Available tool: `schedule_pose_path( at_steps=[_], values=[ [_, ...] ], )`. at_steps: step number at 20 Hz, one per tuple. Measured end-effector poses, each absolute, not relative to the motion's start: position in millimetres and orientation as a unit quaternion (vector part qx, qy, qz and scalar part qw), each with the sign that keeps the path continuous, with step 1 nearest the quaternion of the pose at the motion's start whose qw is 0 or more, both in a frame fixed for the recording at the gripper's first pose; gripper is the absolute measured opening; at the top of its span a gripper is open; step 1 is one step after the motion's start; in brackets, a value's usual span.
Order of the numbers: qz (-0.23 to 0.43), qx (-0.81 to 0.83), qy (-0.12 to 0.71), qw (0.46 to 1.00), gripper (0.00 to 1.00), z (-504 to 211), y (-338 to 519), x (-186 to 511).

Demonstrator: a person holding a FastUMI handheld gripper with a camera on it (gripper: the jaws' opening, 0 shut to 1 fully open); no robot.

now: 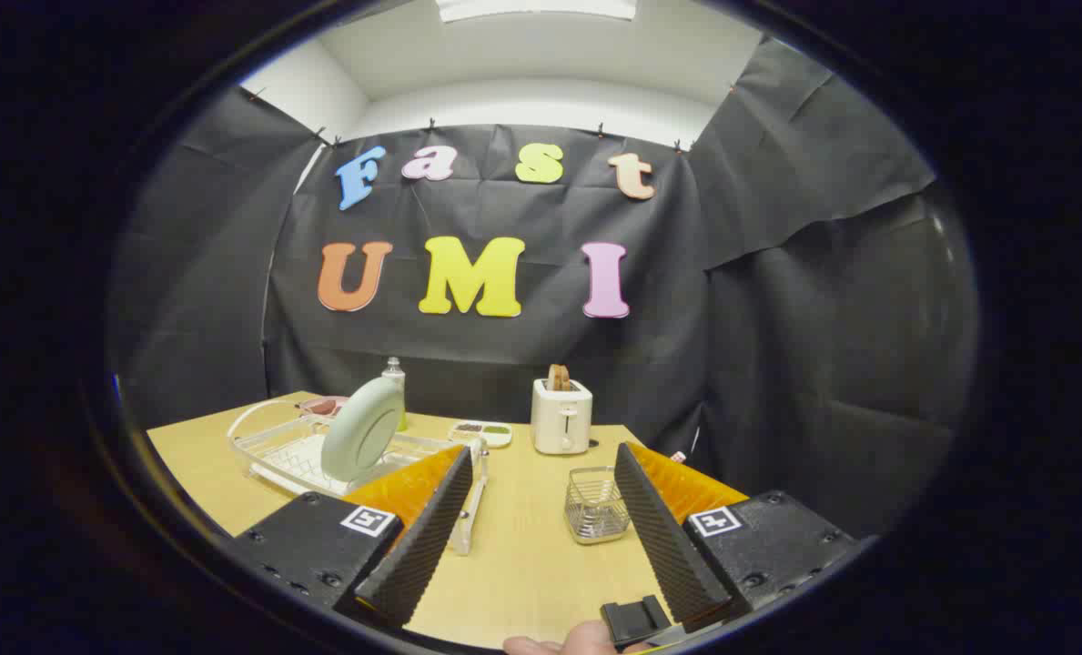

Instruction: Take the plate from the dish rack, then take the spoon from the basket and place it into the plate.

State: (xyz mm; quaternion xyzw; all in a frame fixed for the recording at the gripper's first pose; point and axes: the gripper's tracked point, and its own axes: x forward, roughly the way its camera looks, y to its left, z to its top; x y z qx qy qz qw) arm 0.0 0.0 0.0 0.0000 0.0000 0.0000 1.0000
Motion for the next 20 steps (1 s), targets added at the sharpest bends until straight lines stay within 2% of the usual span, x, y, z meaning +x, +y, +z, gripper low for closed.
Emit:
schedule_pose_path(
  at_steps=[20],
  values=[
    [-0.007,-0.001,0.002,1.0,1.0,4.2,-1.3,-1.2]
  ],
)
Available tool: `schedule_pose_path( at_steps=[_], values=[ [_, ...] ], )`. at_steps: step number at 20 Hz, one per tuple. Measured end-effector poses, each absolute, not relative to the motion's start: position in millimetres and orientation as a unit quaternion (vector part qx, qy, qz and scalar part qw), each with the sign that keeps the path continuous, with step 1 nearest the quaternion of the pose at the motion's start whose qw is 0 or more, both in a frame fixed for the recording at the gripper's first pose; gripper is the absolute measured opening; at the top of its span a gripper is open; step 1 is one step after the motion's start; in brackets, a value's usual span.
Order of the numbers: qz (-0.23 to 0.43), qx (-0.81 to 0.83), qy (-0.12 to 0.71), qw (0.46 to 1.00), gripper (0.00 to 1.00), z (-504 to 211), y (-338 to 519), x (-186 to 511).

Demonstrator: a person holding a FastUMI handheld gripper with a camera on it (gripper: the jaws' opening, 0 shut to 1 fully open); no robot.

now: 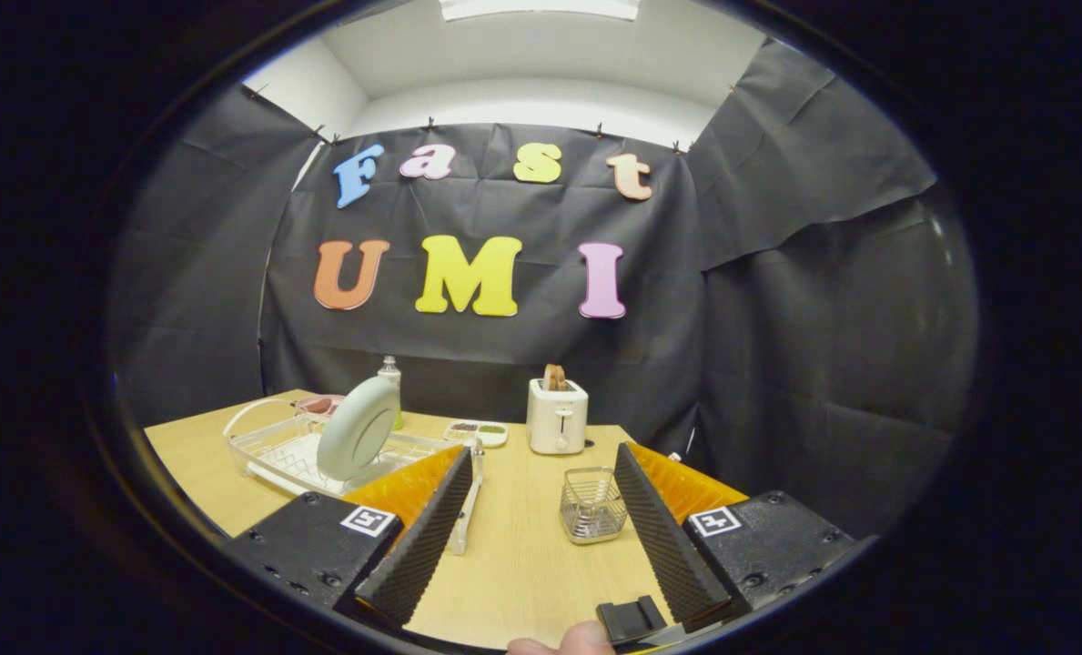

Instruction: Take the plate from the dish rack, then take the spoon from the basket and place it into the plate.

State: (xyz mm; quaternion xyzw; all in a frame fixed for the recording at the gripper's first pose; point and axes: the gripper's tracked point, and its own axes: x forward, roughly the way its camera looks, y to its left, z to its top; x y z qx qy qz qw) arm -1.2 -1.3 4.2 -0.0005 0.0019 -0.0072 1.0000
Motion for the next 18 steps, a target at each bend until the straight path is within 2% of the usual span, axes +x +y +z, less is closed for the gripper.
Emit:
schedule_pose_path(
  at_steps=[6,18],
  values=[
    [0.003,-0.005,0.015,1.0,1.0,12,4,-1],
    [0.11,-0.009,0.096,0.989,1.0,96,86,55]
  ],
)
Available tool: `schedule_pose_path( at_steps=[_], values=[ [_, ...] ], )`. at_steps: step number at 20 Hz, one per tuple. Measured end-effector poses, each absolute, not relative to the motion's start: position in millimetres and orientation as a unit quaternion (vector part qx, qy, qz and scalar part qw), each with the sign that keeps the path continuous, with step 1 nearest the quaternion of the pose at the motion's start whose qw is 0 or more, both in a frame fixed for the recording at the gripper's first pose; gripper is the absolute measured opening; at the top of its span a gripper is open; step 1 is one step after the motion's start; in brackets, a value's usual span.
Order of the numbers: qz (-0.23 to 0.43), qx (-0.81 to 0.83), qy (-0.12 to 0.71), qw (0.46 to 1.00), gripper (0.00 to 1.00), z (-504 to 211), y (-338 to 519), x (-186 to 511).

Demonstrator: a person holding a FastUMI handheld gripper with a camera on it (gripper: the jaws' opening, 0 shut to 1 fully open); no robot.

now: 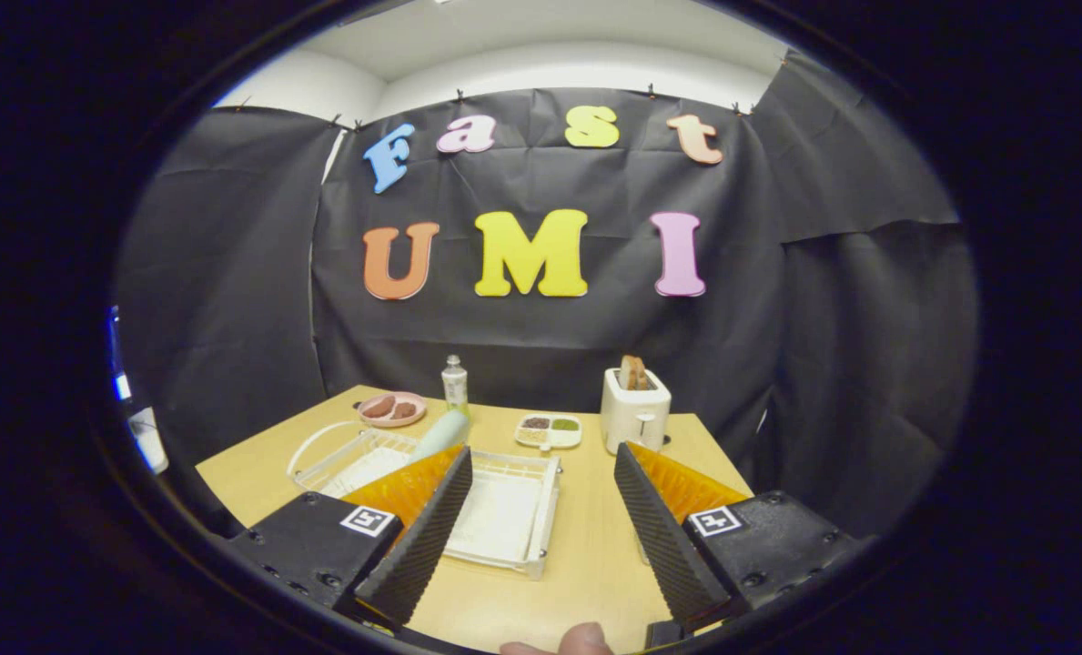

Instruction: Take the plate from the dish rack, then take the spoon from the basket and place it into the plate.

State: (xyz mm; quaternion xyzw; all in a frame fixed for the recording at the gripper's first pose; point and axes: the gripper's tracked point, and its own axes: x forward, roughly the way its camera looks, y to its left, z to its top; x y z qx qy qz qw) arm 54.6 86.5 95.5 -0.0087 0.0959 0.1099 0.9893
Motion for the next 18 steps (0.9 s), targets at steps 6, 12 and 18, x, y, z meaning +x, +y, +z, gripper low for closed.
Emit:
schedule_pose_path(
  at_steps=[6,12,18],
  values=[
    [0.147,-0.018,0.149,0.978,1.0,119,148,98],
    [0.172,-0.065,0.24,0.953,1.0,98,202,130],
    [0.169,-0.038,0.346,0.922,1.0,47,240,171]
  ],
)
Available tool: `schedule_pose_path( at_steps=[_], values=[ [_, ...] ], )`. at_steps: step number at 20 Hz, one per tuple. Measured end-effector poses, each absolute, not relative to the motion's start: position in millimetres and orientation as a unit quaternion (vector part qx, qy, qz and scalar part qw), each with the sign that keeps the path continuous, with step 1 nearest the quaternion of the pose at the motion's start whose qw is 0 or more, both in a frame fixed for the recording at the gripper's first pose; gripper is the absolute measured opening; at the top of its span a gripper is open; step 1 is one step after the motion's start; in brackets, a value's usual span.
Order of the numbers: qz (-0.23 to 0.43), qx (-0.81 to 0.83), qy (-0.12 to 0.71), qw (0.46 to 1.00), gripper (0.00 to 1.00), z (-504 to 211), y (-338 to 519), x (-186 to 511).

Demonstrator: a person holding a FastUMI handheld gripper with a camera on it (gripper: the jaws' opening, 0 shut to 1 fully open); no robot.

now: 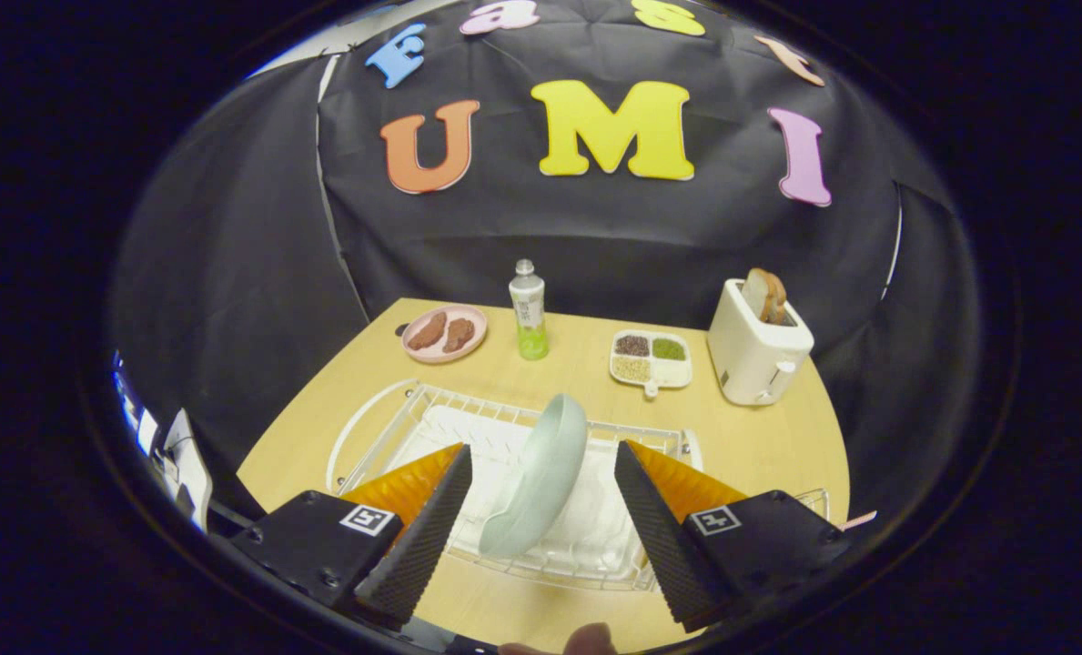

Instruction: Take the plate from the dish rack, then take the spoon from the basket and place it into the plate.

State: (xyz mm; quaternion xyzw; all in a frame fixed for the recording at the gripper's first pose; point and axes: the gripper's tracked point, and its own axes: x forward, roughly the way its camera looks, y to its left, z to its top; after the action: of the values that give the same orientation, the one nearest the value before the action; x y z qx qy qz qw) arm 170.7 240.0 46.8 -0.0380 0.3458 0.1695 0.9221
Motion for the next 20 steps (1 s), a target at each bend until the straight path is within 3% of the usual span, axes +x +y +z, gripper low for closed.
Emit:
schedule_pose_path(
  at_steps=[7,9,15,17,20],
  values=[
    [0.139,-0.018,0.43,0.892,1.0,-17,254,183],
    [0.129,0.0,0.442,0.888,0.92,-23,259,193],
    [0.071,0.005,0.465,0.882,0.53,-36,255,206],
    [0.039,-0.004,0.474,0.879,0.44,-36,251,207],
    [0.009,-0.004,0.482,0.876,0.4,-31,255,206]
  ],
)
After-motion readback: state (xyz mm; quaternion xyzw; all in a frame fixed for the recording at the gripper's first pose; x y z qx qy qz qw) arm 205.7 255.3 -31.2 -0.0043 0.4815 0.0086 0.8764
